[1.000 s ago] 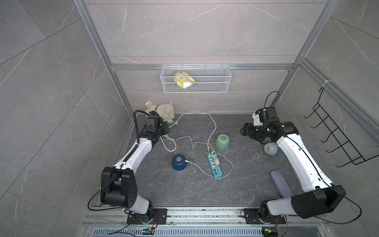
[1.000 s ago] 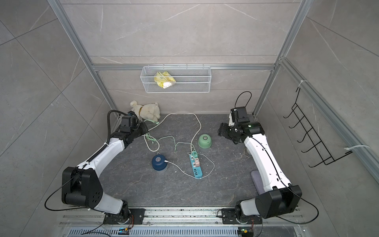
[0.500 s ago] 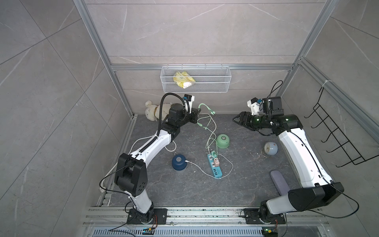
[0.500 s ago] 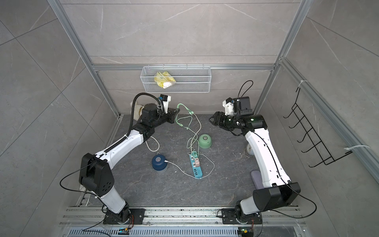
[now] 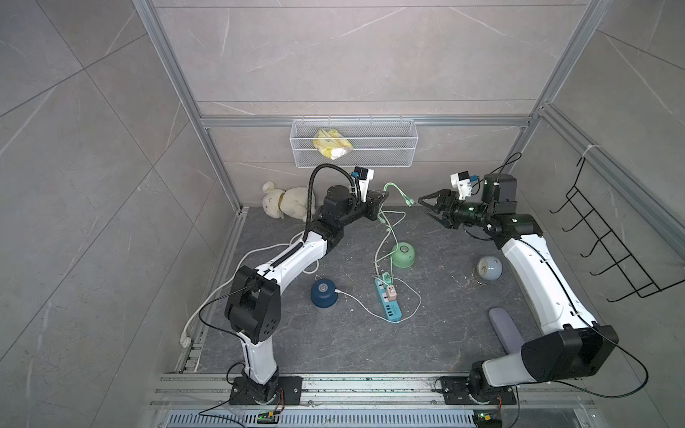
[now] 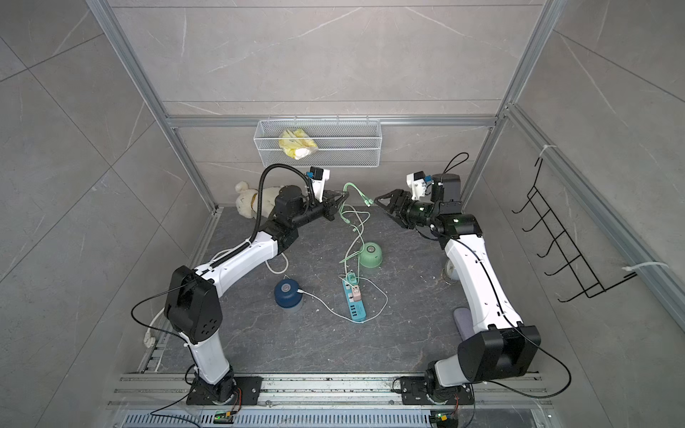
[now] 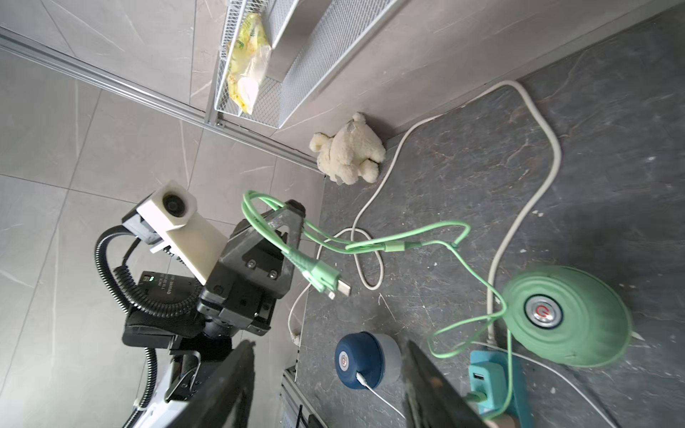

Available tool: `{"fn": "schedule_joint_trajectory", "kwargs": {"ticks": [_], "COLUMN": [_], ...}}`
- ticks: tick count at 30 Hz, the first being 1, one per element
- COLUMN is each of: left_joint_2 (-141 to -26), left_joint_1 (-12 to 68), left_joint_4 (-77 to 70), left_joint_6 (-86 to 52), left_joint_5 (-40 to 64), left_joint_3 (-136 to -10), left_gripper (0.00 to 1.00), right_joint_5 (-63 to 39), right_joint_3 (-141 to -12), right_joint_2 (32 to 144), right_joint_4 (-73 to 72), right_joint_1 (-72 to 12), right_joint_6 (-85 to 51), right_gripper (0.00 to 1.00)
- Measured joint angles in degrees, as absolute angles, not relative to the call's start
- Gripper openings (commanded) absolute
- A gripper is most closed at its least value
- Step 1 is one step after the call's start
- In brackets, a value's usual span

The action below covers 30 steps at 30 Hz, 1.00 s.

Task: Charge the cordless meat grinders
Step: Pick up the charging cable from the center of the board.

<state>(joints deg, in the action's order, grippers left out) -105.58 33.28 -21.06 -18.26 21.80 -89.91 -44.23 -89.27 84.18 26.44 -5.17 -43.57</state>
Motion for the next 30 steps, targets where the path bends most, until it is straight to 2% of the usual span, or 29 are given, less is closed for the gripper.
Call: {"fn": "schedule_joint_trajectory", "kwargs": {"ticks": [4,10,14,30], "left_joint_2": [-105.9,-106.0,-106.0,-106.3], "left_joint_1": [33.5,33.5,33.5,34.2], "left_joint_4": [-21.4,-22.7,-23.0,-23.3], "left_joint_6": [-19.1,-20.3,-20.8,-21.5], "left_joint_5": [21.8,21.8,21.8,21.8], "left_joint_3": [-90.2,-90.5,-90.6,-91.1], "left_gripper": [0.0,0.0,0.0,0.0], "right_joint_5": [-46.4,-47.2,-47.2,-49.8], "right_joint_3": [-88.2,-86.2,-84.0,-83.8], "right_joint_2": [84.2,84.2,84.6,87.5], "right_joint_4": [21.2,18.1,16.1,3.9], "right_joint_1": [-5.2,-5.2,-5.2,-5.2], "right_joint_6": [-47.6,-49.8,-51.9,-60.7], "right_gripper": [0.59,0.62,0.6,0.24]}}
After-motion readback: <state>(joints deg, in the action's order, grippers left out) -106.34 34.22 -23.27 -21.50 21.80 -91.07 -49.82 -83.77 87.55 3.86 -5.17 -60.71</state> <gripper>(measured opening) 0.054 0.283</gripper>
